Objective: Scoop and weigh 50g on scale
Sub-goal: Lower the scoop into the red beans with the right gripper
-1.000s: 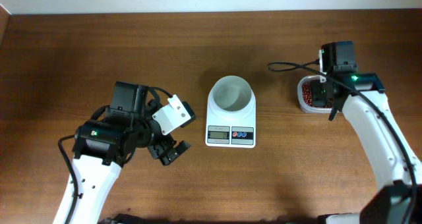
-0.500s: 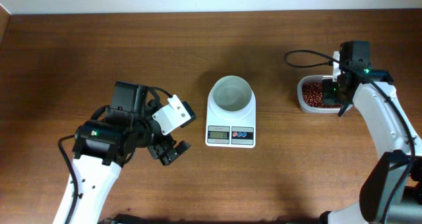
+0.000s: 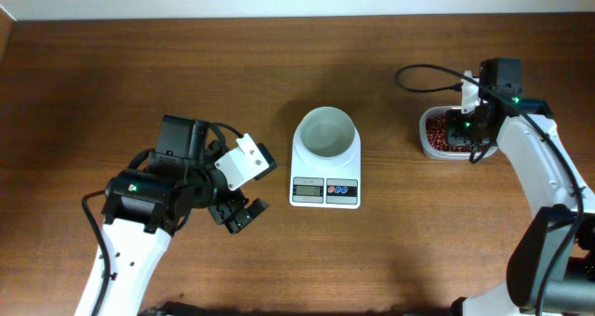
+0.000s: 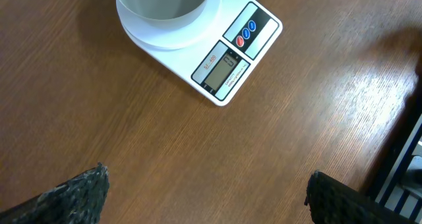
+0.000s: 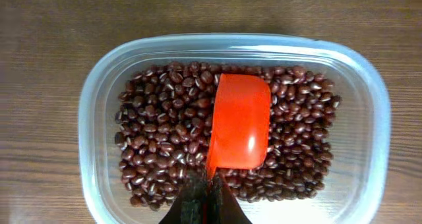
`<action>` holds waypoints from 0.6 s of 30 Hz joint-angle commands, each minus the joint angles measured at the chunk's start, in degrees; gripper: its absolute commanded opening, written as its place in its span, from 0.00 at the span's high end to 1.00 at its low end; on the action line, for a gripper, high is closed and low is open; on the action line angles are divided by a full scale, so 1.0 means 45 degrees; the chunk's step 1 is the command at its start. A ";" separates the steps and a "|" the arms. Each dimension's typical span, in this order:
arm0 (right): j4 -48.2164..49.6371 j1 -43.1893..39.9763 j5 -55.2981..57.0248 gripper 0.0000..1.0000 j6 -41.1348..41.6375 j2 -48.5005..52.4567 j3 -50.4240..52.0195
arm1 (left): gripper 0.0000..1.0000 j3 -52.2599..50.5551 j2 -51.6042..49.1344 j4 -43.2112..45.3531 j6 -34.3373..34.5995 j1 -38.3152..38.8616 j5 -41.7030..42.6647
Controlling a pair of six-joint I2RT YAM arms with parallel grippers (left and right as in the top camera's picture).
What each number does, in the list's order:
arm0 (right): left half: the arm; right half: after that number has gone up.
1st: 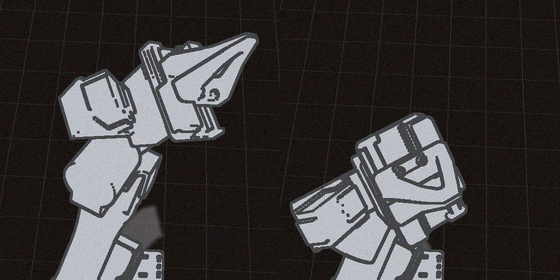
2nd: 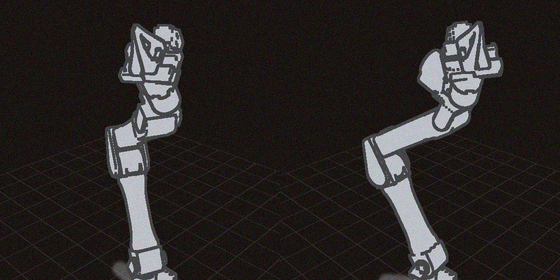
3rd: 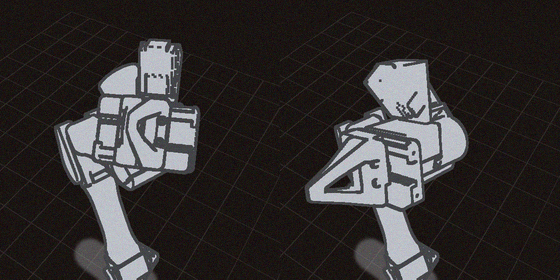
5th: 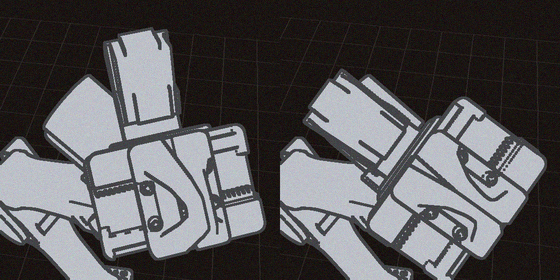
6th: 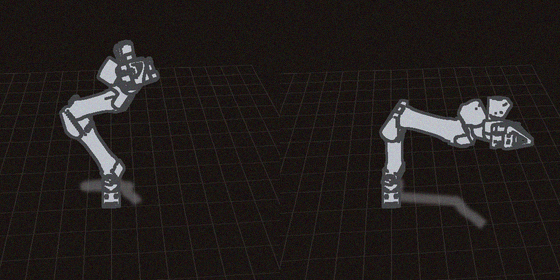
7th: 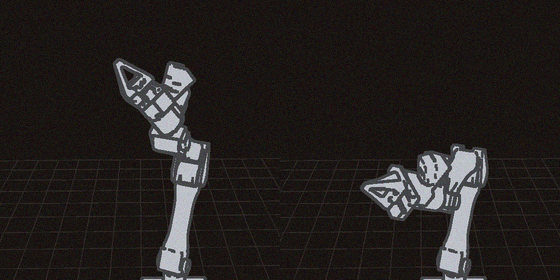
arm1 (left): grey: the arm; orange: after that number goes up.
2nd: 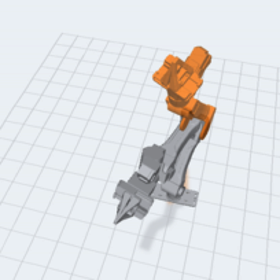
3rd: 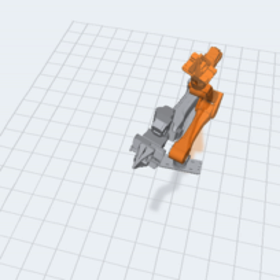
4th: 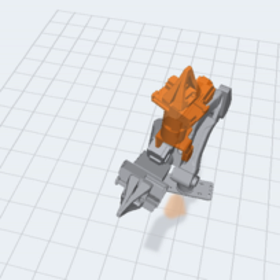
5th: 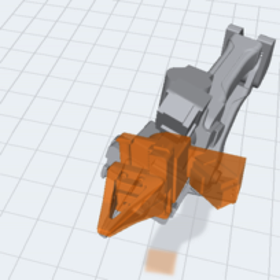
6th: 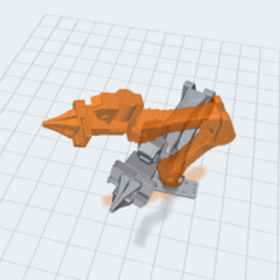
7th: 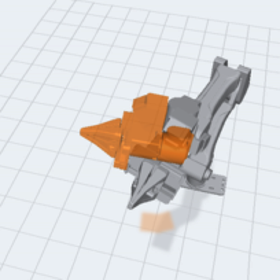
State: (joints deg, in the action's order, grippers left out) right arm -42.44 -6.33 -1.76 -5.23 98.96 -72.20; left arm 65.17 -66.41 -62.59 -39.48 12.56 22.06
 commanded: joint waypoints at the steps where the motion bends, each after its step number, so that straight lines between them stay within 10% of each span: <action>1: -0.0228 -0.0801 -0.2108 0.96 -0.0121 0.0253 0.0121 | 0.01 0.0102 0.0170 -0.0005 -0.0155 -0.0053 0.0000; 18: -0.1375 -0.2832 -0.5523 0.96 -0.0078 0.1331 0.0121 | 0.01 0.0102 0.0170 -0.0005 -0.0155 -0.0053 0.0000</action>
State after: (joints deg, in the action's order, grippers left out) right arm -47.75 -18.81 -25.02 -5.78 101.45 -72.27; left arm 65.17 -66.41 -62.59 -39.48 12.56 22.06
